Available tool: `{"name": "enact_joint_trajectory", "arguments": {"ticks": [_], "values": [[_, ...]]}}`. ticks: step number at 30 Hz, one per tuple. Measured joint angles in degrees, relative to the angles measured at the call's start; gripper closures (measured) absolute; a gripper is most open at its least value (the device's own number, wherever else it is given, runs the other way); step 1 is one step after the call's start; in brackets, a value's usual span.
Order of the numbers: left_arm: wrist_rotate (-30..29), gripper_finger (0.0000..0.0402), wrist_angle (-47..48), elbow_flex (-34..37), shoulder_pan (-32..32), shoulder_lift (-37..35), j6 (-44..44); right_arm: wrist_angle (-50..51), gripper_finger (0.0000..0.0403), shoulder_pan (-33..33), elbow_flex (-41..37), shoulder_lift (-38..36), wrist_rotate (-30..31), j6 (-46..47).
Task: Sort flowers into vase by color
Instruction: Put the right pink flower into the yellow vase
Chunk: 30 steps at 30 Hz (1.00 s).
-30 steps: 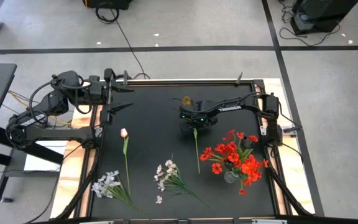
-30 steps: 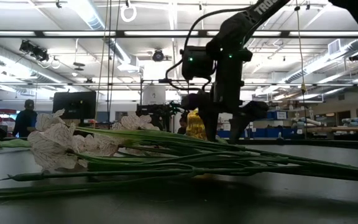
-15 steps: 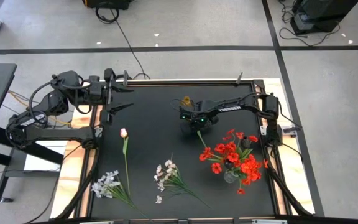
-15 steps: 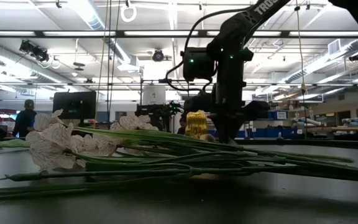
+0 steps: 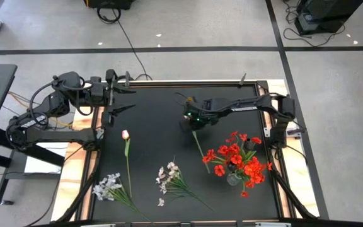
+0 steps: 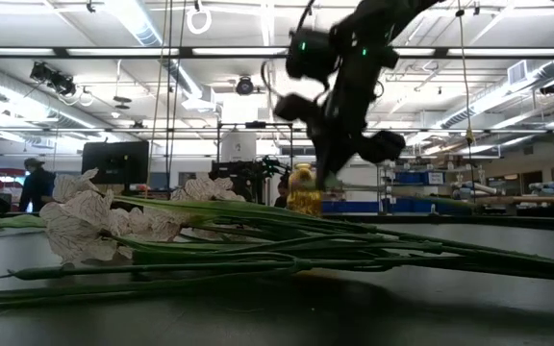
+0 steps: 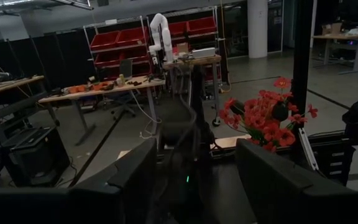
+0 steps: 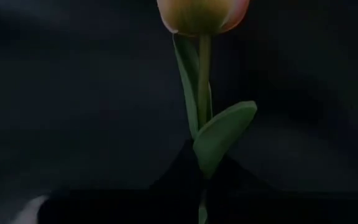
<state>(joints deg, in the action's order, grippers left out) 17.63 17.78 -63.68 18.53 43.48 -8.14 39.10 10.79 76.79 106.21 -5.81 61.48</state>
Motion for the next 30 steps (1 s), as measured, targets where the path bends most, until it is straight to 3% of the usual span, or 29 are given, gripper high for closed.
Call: {"name": "enact_joint_trajectory", "arguments": {"ticks": [5,9,16,22,30], "values": [[0.0,0.0177,0.02,0.0,0.0,0.01,0.0,-6.54,0.0396,-0.27,0.02,-4.68,3.11,-0.67],[0.0,0.0177,0.02,0.0,0.0,0.0,0.0,-14.04,0.0396,-0.22,0.02,-7.77,8.02,-7.04],[0.0,0.0177,0.02,0.0,0.0,0.0,0.0,-28.4,0.0395,1.68,0.04,-11.94,17.71,-24.79],[0.0,0.0177,0.02,0.0,0.02,0.02,0.0,-39.0,0.0395,4.45,0.09,-14.65,20.45,-39.75],[0.0,0.0177,0.02,0.0,0.02,0.0,0.0,-46.76,0.0395,5.89,0.15,-15.96,28.73,-61.29]]}}
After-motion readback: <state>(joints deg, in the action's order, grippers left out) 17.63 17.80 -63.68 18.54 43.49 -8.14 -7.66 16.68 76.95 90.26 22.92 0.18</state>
